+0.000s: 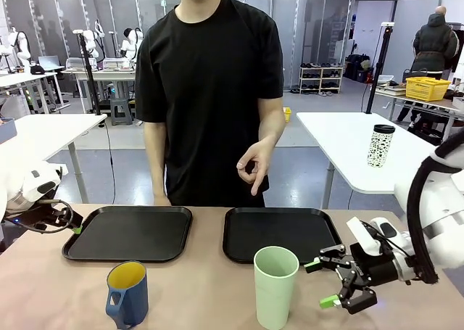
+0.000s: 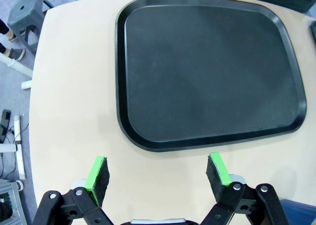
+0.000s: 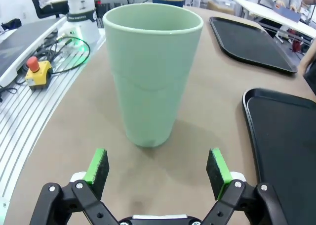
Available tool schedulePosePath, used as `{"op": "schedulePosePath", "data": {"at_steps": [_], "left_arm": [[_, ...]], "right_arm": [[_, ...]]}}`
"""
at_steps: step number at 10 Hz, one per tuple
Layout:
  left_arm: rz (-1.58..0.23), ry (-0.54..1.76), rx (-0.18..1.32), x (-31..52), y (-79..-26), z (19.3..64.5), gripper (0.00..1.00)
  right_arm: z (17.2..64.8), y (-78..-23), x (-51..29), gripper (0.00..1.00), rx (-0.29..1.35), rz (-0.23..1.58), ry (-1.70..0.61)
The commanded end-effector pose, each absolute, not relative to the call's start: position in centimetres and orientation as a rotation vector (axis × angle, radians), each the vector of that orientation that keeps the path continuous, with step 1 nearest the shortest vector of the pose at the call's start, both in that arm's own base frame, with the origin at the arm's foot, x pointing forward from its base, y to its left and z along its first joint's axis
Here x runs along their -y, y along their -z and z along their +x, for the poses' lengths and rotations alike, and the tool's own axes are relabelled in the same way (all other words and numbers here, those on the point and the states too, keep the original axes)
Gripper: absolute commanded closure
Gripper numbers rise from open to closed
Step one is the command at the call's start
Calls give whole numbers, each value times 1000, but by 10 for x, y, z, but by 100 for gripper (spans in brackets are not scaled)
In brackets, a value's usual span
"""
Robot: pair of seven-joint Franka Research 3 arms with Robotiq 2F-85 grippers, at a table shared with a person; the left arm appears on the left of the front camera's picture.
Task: Sort and store the cups by type.
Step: Pick up the Reusable plastic cup.
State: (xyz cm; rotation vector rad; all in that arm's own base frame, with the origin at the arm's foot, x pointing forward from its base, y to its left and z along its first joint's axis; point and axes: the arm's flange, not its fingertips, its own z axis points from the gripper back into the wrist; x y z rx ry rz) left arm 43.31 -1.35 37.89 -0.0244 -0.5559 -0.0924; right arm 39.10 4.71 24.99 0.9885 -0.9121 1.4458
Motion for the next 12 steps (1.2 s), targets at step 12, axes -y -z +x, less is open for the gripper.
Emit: {"op": "schedulePosePath", "data": {"at_steps": [12], "left_arm": [[-24,90,558,12,-379,433,0]], "right_arm": [[405,-216,-98,0,901,1160,-1570]]}}
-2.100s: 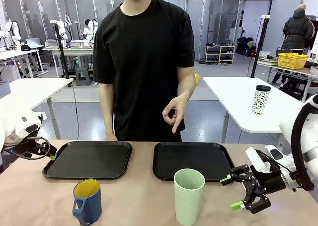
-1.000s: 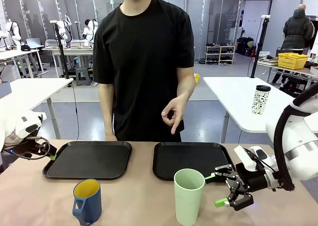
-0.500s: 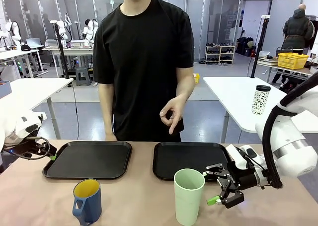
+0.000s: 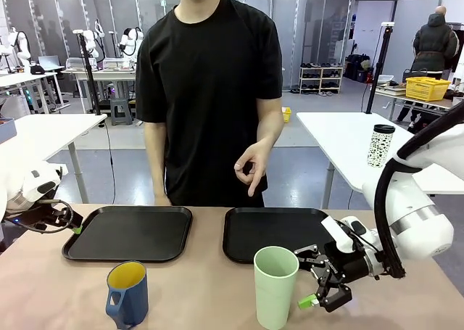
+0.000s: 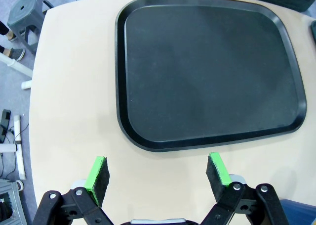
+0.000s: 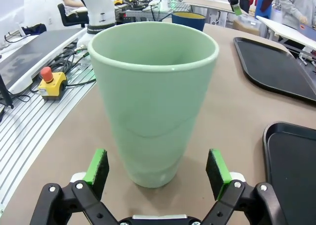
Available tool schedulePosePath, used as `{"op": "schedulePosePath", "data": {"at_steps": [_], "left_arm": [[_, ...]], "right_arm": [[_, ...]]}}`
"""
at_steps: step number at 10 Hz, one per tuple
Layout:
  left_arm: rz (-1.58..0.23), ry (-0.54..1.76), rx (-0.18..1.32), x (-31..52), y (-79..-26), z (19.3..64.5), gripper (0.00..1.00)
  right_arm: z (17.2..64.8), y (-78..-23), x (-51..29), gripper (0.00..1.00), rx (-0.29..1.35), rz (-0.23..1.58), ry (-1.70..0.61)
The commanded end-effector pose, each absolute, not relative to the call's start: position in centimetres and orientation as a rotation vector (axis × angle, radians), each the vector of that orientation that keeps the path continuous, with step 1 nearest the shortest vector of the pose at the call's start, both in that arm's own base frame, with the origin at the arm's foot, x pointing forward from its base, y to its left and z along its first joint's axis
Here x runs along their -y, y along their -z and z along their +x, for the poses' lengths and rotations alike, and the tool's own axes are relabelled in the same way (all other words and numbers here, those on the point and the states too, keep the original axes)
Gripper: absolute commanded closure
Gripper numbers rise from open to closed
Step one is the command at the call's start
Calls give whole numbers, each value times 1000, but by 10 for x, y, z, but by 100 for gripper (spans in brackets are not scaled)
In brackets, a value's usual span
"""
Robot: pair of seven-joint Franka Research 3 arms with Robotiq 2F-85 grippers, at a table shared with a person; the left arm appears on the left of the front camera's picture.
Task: Sort and store the cups by type.
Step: Pick up the Reusable plastic cup.
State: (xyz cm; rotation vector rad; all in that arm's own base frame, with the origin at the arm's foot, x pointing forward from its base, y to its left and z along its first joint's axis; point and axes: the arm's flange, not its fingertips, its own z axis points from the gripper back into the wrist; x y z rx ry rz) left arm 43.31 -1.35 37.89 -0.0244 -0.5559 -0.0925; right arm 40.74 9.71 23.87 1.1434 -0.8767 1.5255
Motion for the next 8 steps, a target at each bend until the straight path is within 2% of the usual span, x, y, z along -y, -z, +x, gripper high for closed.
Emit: {"op": "schedulePosePath", "data": {"at_steps": [1,8], "left_arm": [[-24,90,558,12,-379,433,0],[-24,90,558,12,-379,433,0]], "right_arm": [[405,-215,-102,0,908,1175,-1574],[410,-199,-129,0,848,1305,-1640]]}}
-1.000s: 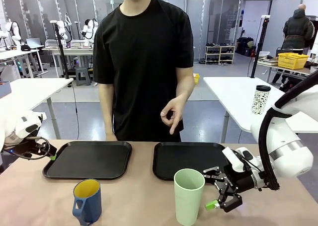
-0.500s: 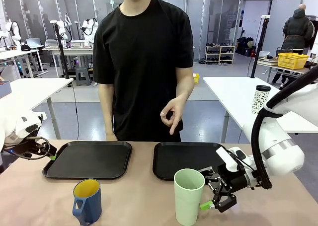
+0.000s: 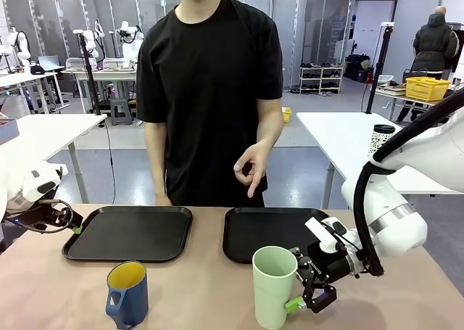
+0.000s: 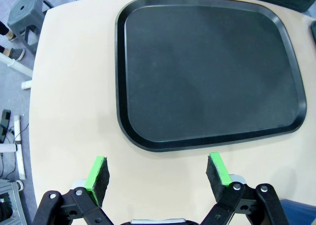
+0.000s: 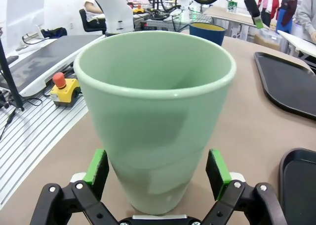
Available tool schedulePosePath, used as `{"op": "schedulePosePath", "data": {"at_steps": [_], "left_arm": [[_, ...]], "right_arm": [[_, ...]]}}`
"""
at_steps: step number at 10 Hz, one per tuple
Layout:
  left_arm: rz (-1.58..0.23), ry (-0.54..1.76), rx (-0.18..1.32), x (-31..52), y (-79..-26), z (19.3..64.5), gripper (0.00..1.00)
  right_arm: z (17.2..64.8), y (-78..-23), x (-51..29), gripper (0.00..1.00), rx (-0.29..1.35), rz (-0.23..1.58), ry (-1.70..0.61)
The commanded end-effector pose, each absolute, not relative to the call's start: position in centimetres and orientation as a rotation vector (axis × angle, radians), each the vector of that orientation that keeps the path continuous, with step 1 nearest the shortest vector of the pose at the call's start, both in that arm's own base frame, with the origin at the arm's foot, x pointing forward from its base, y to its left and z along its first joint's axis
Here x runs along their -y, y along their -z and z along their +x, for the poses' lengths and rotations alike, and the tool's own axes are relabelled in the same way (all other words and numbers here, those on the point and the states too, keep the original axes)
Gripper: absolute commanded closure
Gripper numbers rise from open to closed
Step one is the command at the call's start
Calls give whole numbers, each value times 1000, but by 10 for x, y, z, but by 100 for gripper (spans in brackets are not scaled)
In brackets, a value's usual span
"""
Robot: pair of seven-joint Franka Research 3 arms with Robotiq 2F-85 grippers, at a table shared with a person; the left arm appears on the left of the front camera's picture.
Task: Sort and store the cups by type.
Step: Pick up the Reusable plastic cup.
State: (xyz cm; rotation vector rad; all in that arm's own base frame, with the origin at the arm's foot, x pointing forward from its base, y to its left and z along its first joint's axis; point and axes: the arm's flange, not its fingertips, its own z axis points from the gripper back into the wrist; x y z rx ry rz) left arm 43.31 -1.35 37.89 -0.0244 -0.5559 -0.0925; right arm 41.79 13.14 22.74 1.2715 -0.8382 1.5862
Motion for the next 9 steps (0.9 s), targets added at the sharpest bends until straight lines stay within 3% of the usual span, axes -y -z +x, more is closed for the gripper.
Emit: {"op": "schedulePosePath", "data": {"at_steps": [1,9], "left_arm": [[-24,90,558,12,-379,433,0],[-24,90,558,12,-379,433,0]], "right_arm": [[409,-197,-132,0,829,1324,-1652],[413,-190,-152,0,839,1422,-1676]]}}
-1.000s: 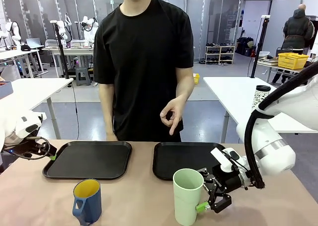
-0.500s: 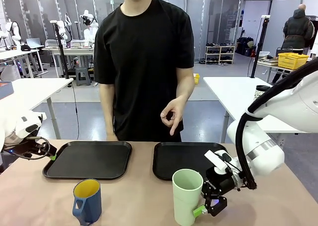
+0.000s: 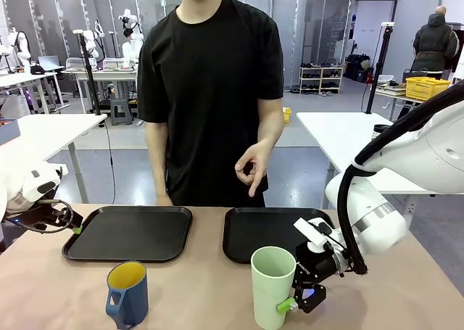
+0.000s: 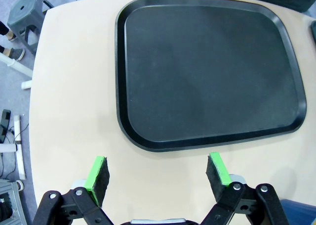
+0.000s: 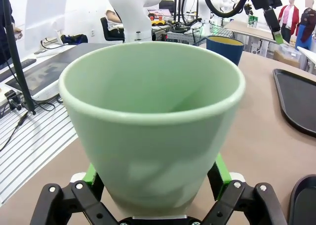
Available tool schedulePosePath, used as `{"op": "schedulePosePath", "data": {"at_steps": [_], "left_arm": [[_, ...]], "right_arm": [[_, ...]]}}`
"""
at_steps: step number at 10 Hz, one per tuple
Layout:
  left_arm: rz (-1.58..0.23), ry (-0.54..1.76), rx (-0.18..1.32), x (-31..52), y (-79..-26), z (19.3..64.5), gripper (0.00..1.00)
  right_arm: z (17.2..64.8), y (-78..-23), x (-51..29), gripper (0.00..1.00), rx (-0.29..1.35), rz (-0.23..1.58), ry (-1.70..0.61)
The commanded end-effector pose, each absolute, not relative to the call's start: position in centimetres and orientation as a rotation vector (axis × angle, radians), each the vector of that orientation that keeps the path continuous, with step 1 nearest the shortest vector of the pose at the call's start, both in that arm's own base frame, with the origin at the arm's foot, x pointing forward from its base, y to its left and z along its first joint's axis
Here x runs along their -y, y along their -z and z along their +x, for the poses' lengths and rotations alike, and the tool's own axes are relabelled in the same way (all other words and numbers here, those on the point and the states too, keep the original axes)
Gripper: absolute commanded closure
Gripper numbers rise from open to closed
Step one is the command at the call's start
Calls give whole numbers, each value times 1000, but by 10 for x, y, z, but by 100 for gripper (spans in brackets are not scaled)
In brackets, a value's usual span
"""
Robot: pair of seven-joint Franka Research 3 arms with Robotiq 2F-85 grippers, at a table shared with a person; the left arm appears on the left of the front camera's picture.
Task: Sort and store the cups by type.
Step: Pick up the Reusable plastic cup.
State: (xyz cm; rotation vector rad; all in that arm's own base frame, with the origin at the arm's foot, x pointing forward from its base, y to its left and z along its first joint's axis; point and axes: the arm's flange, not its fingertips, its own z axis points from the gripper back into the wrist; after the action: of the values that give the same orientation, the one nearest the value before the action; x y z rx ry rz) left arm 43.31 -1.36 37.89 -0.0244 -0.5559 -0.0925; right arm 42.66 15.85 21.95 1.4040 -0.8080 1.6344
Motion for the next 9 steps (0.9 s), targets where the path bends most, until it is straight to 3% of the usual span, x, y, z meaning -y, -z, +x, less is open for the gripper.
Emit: {"op": "schedulePosePath", "data": {"at_steps": [1,3,4,5,6,9], "left_arm": [[-24,90,558,12,-379,433,0],[-24,90,558,12,-379,433,0],[-24,90,558,12,-379,433,0],[-24,90,558,12,-379,433,0],[-24,90,558,12,-379,433,0],[-24,90,558,12,-379,433,0]], "right_arm": [[414,-189,-153,0,841,1423,-1671],[415,-186,-154,8,863,1434,-1658],[414,-186,-154,20,854,1428,-1668],[414,-187,-153,22,862,1424,-1666],[414,-188,-153,35,858,1411,-1650],[414,-215,-156,35,916,1307,-1597]]}}
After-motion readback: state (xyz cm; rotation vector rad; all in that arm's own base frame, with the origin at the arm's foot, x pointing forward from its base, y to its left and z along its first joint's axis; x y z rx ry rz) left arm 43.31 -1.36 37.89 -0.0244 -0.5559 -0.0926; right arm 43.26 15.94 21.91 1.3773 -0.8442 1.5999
